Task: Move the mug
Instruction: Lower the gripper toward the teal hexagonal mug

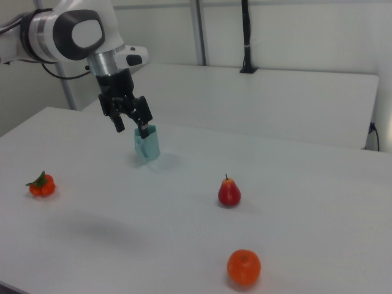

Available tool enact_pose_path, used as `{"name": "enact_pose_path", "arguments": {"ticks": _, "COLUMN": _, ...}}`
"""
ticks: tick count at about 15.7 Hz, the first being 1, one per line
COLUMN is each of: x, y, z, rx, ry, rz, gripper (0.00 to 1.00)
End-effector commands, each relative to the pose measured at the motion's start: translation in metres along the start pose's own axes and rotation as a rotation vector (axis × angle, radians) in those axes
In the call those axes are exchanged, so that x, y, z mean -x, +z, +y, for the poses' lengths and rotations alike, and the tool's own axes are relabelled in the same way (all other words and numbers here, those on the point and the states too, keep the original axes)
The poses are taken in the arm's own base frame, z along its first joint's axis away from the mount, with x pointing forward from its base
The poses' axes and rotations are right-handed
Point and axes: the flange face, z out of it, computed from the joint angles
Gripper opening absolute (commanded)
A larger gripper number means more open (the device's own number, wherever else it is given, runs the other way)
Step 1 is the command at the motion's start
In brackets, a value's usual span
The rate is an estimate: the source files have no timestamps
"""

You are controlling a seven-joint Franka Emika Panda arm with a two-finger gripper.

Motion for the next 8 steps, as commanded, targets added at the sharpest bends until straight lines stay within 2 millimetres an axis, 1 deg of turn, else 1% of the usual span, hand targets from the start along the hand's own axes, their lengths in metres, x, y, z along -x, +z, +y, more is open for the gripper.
{"name": "enact_pose_path", "arguments": {"ticks": 1, "x": 0.0022, "y": 0.0053, "z": -0.0045, "rx": -0.015, "ry": -0.023, "rz": -0.007, "gripper": 1.00}}
{"name": "enact_pose_path", "arguments": {"ticks": 6, "x": 0.0019, "y": 0.0044, "z": -0.0054, "rx": -0.016, "ry": -0.024, "rz": -0.004, "gripper": 1.00}}
{"name": "enact_pose_path", "arguments": {"ticks": 8, "x": -0.0030, "y": 0.0045, "z": -0.0083, "rx": -0.020, "ry": -0.029, "rz": 0.026, "gripper": 1.00}}
